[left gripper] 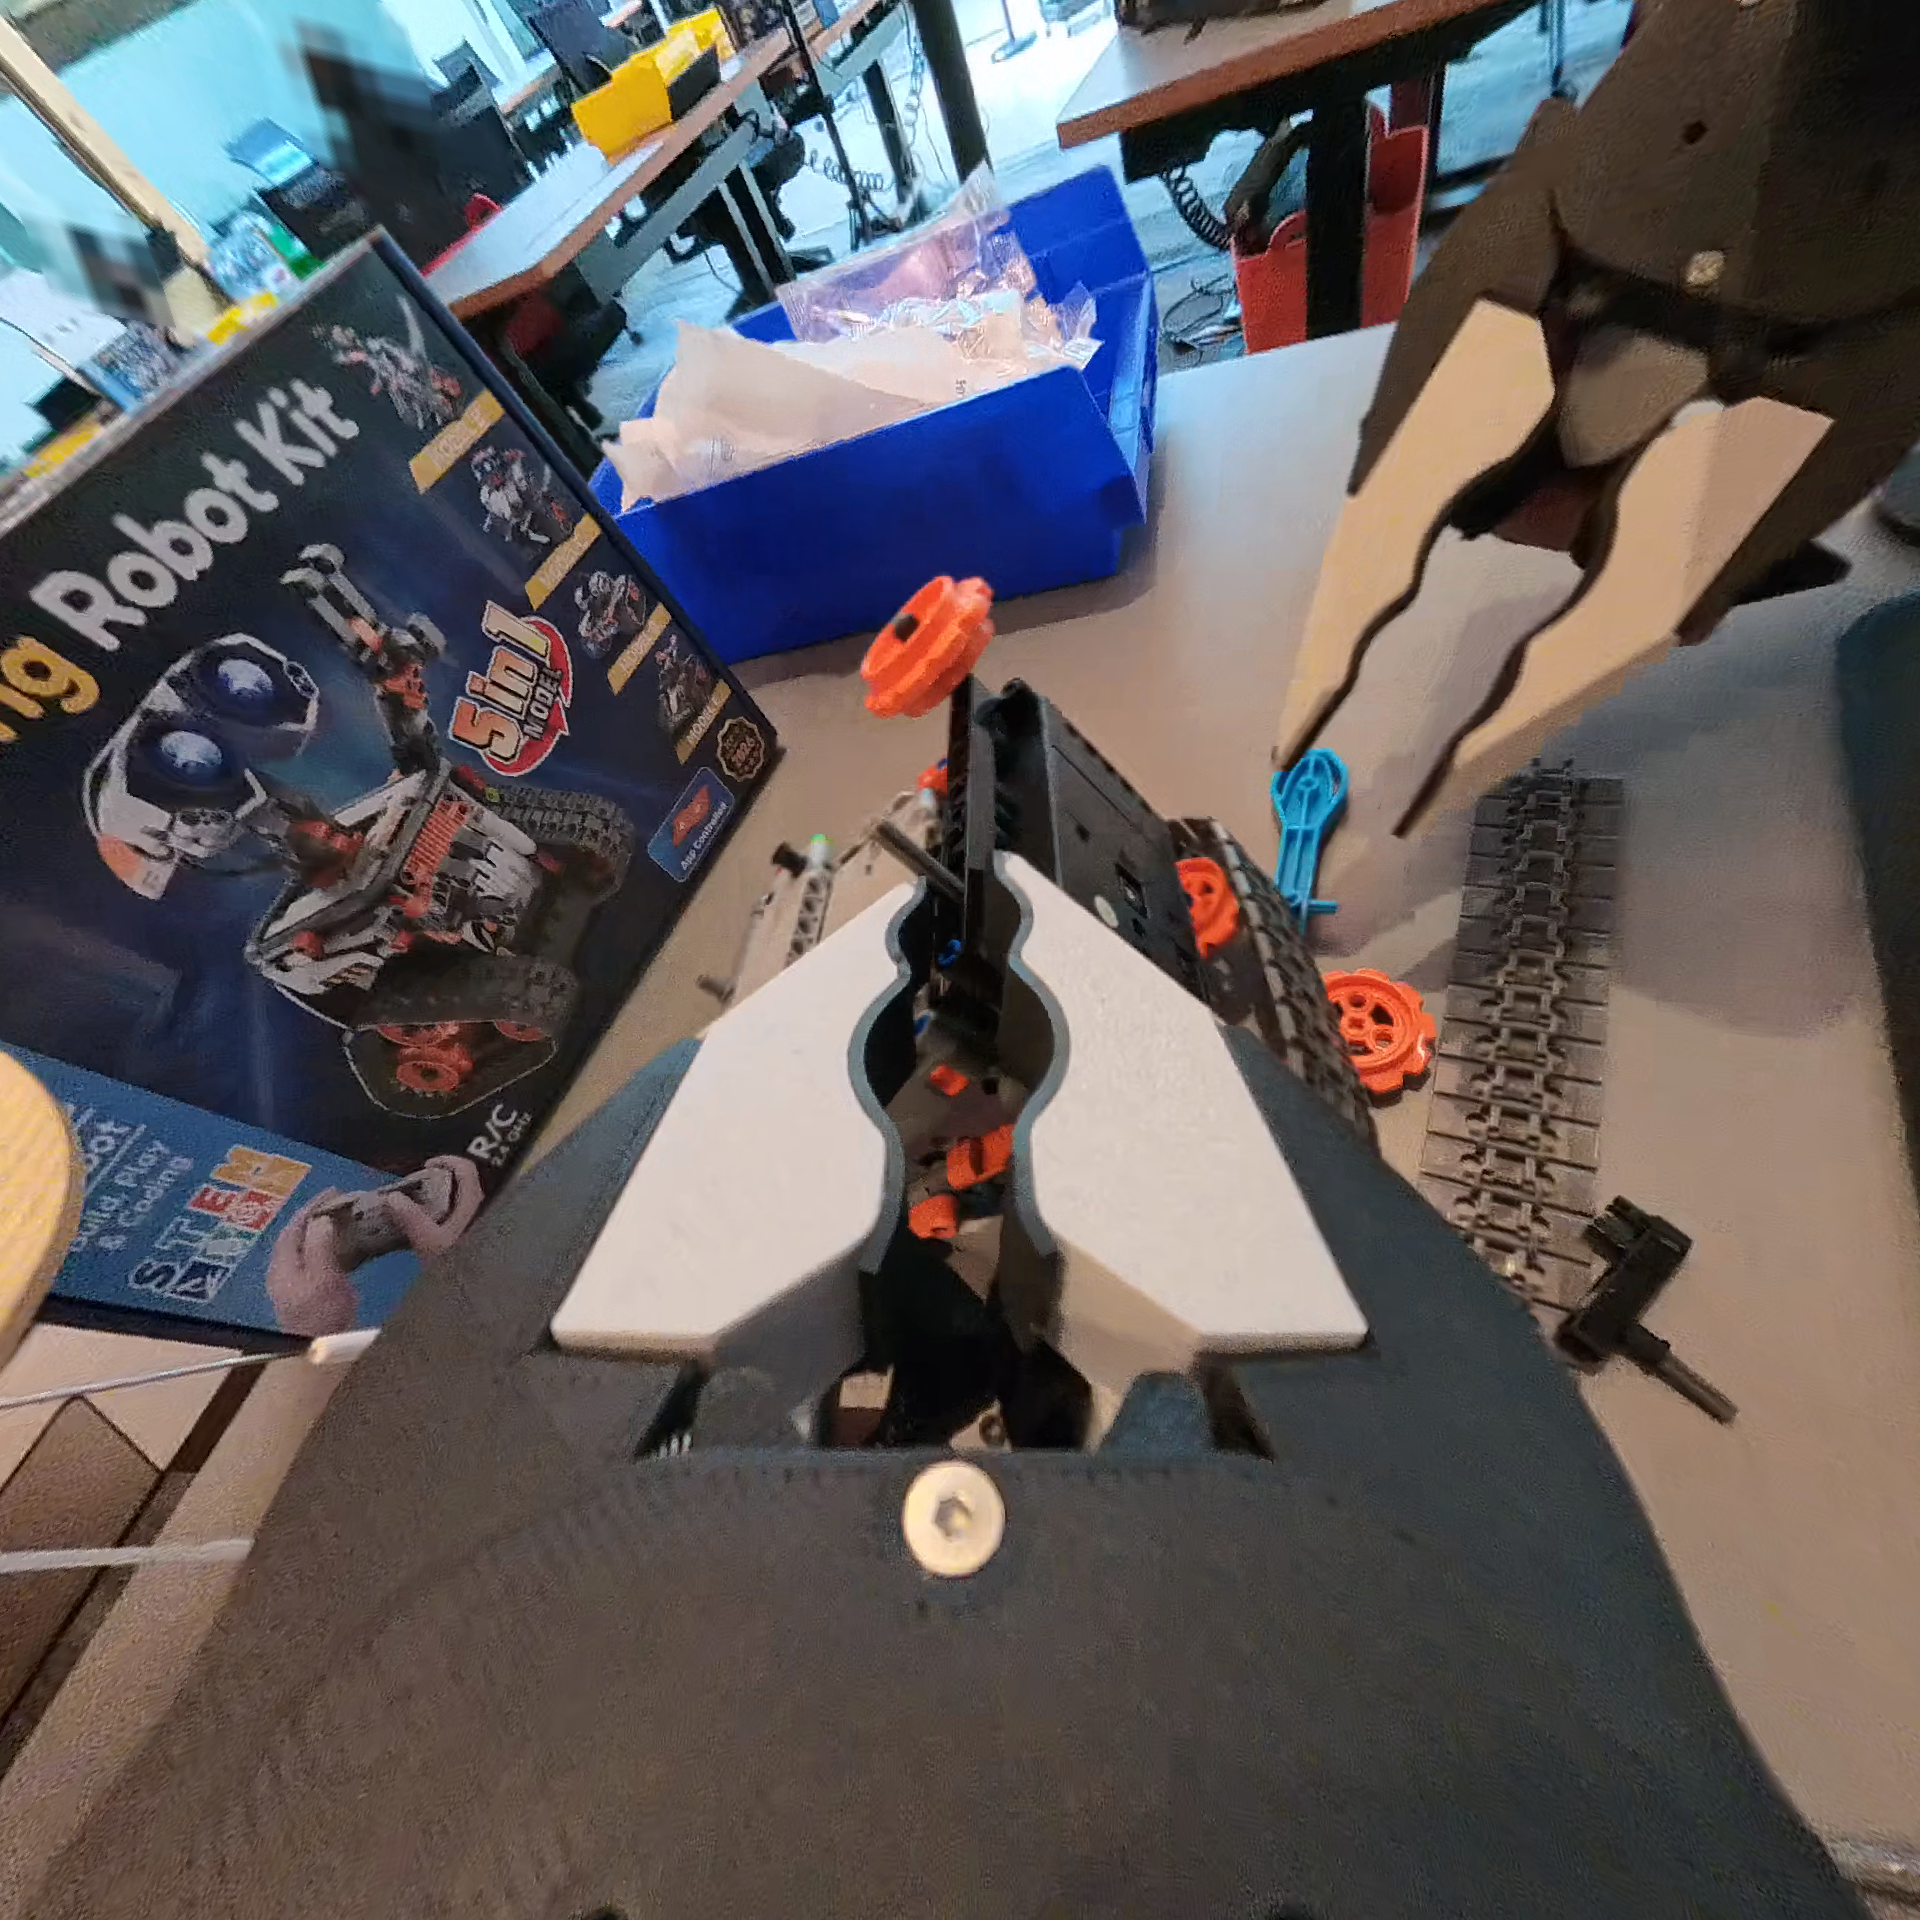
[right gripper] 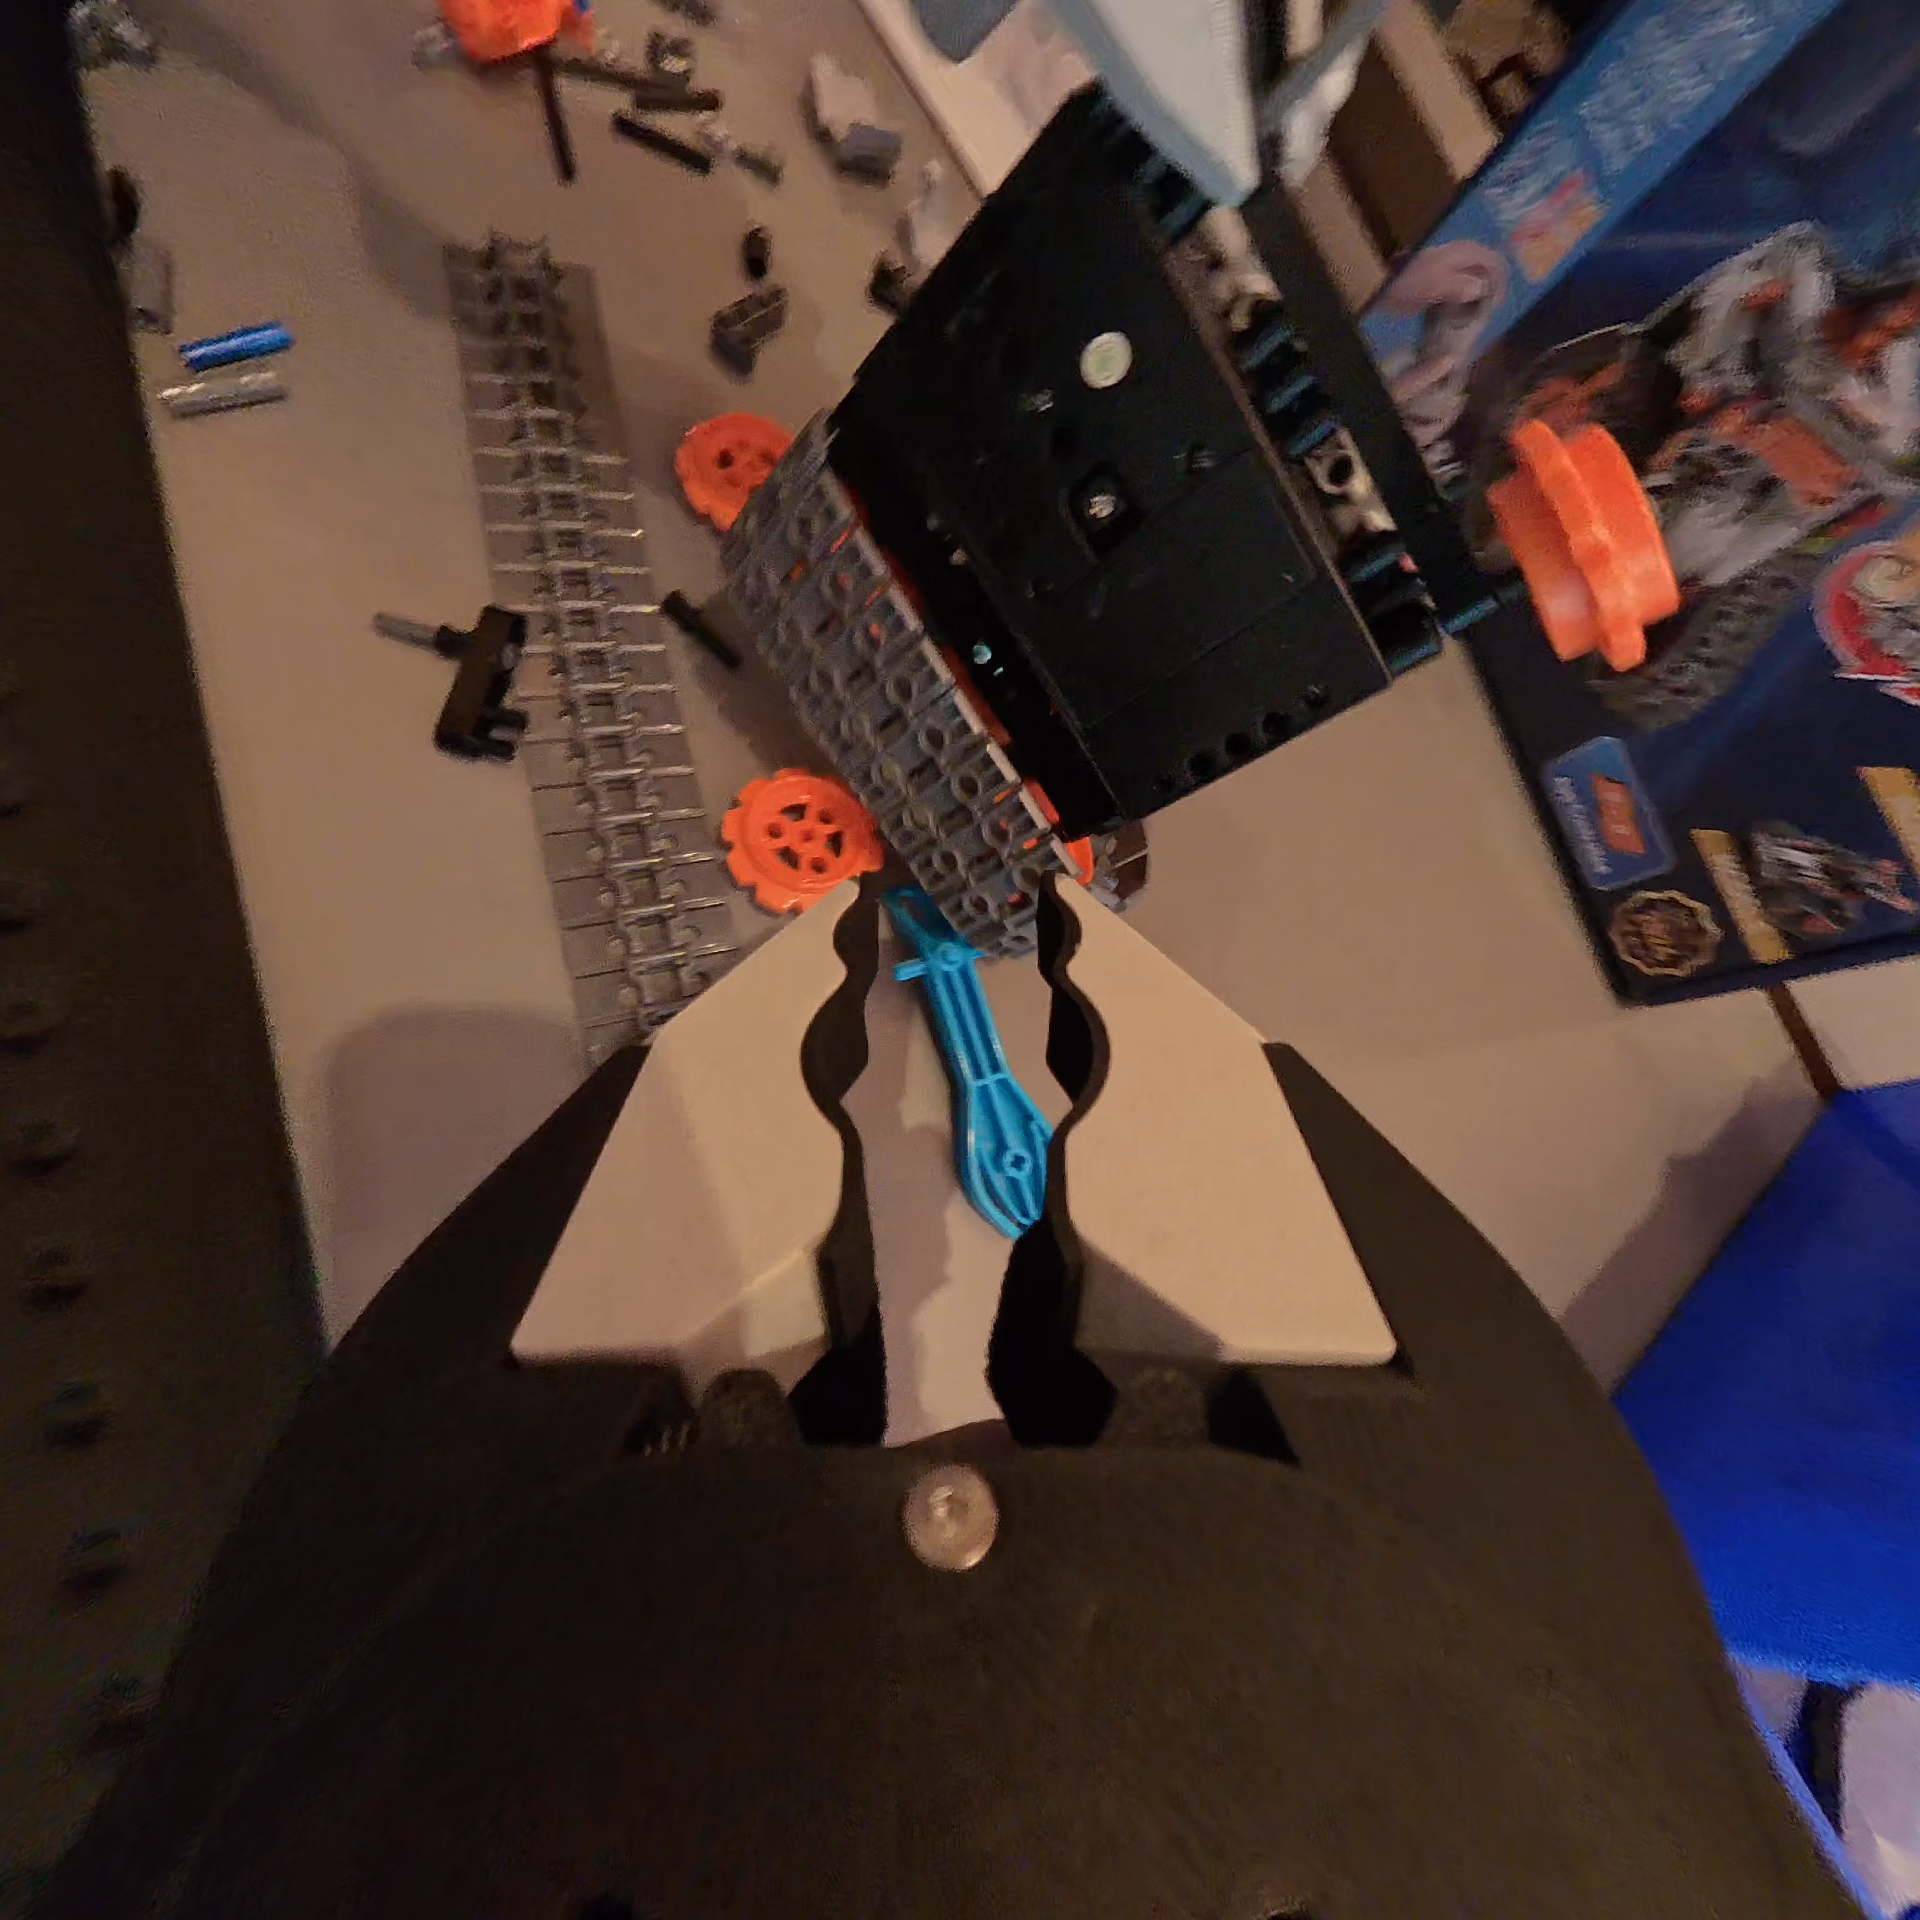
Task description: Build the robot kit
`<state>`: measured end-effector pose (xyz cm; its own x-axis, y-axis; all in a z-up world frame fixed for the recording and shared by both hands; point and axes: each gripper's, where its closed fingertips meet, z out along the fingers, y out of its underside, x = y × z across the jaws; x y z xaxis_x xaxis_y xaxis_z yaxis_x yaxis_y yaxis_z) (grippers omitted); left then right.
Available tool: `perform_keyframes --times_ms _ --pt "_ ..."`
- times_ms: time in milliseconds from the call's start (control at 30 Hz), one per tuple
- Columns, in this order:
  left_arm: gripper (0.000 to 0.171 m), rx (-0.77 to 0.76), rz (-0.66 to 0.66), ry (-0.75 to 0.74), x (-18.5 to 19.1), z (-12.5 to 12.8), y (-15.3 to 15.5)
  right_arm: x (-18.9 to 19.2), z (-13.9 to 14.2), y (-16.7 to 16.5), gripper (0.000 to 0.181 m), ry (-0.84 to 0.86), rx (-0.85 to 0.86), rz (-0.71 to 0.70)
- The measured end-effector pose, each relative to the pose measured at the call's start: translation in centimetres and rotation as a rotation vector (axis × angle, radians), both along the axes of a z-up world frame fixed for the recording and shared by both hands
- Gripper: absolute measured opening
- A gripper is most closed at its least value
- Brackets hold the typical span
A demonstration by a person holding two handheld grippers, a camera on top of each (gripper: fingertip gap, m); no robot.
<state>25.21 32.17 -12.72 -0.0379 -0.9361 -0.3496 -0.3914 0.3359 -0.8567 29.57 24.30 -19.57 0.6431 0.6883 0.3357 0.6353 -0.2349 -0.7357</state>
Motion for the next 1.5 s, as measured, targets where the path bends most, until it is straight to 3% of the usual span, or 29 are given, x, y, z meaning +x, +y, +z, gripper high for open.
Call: perform_keyframes --times_ms 267,500,567,667,900,1133,1233,1400,1500 --pt "0.01 0.049 0.05 -0.03 -0.4 -0.1 1.3 -2.8 -3.3 -1.2 0.032 -0.044 -0.15 0.118" --pt "0.008 0.181 0.086 -0.038 0.3 0.1 2.6 -3.9 -4.6 0.3 0.027 -0.083 -0.179 0.095" --pt "0.008 0.148 0.088 -0.051 0.3 0.0 2.8 -4.0 -5.1 0.2 0.032 -0.086 -0.237 0.111" --pt "0.008 0.219 0.08 -0.044 0.0 -0.6 2.6 -4.0 -5.6 0.1 0.043 -0.118 -0.28 0.137" --pt "0.01 0.133 0.059 -0.044 -0.5 -1.4 1.6 -4.3 -6.1 0.7 0.038 -0.045 -0.338 0.127" --pt "0.025 0.118 0.068 -0.06 -1.5 -1.5 1.7 -4.3 -5.7 1.1 0.034 0.01 -0.323 0.123" --pt "0.024 0.084 0.056 -0.083 -2.1 -1.5 1.6 -4.3 -3.1 1.3 0.034 0.049 -0.26 0.13" --pt "0.021 0.073 0.033 -0.086 -2.2 -1.5 1.3 -4.9 5.3 2.9 0.034 0.111 -0.082 0.174" --pt "0.019 0.066 0.032 -0.083 -1.9 -1.8 1.1 -5.1 8.5 4.8 0.034 0.07 -0.032 0.204"
